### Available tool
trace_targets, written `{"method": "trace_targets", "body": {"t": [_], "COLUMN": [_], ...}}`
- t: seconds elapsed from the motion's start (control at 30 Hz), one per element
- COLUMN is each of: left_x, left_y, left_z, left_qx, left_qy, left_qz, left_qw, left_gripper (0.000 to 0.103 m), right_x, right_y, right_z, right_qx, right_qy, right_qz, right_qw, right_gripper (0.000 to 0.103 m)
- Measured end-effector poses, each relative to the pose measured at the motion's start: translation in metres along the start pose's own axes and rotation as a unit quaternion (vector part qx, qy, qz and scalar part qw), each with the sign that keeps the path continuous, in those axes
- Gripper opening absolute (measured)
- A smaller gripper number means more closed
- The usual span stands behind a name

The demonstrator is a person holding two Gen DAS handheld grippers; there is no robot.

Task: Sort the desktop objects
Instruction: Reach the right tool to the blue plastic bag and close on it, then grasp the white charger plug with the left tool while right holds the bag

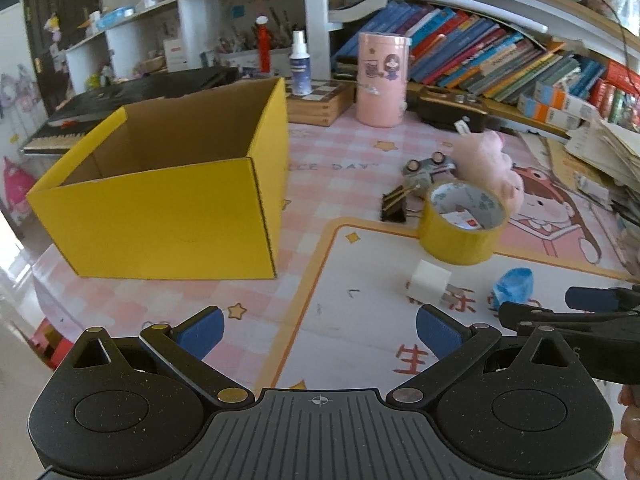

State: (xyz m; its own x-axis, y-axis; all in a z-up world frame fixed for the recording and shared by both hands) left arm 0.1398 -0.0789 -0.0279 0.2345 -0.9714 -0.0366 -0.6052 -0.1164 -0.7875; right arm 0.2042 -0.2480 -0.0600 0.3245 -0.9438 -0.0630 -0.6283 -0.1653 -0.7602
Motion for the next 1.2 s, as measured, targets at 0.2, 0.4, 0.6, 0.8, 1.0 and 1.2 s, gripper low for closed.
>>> {"method": "trace_targets", "body": {"t": [0.2, 0.4, 0.6, 0.8, 1.0, 1.2], "left_x": [-0.001, 0.004, 0.022, 0.049, 0.071, 0.078], "left_y": [-0.001, -0.003, -0.007, -0.01, -0.01, -0.007], "left_z": [0.003, 0.008, 0.02, 0.038, 0.059, 0.075], "left_qx": [-0.003, -0.008, -0.015, -0.027, -0.039, -0.051], "left_qy": [-0.018, -0.021, 0.004, 0.051, 0.074, 0.077], "left_qz": [-0.012, -0.015, -0.005, 0.014, 0.034, 0.035], "left_qw": [0.9998, 0.9996, 0.9999, 0.9982, 0.9959, 0.9951], "left_gripper": [0.103, 0.103, 0.103, 0.095, 0.078, 0.055], "right_x": [-0.003, -0.002, 0.013, 0.037, 0.052, 0.059], "right_y": [-0.005, -0.006, -0.015, -0.022, -0.017, -0.014], "right_z": [0.022, 0.039, 0.027, 0.012, 0.003, -0.002], "right_qx": [-0.013, -0.027, 0.003, 0.015, 0.016, 0.02], "right_qy": [-0.016, -0.033, -0.038, -0.025, -0.019, -0.014], "right_qz": [-0.031, -0.047, -0.025, 0.005, 0.011, 0.009], "right_qw": [0.999, 0.998, 0.999, 1.0, 1.0, 1.0], "right_gripper": [0.068, 0.046, 0.038, 0.038, 0.038, 0.038]}}
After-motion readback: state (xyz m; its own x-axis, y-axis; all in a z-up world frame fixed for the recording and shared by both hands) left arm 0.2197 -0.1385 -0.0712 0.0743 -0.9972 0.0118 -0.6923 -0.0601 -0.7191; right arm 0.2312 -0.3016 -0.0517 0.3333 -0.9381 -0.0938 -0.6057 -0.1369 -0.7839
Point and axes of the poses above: each gripper's, at about its wrist camera, not at the fingertips, and z roughly the way its jaws point, x to its right, y to its underside, the point moved 2 cm from there along z, roughly the way its jaws point, and after that the axes turned 7 degrees about x, right-handed, at the moved point
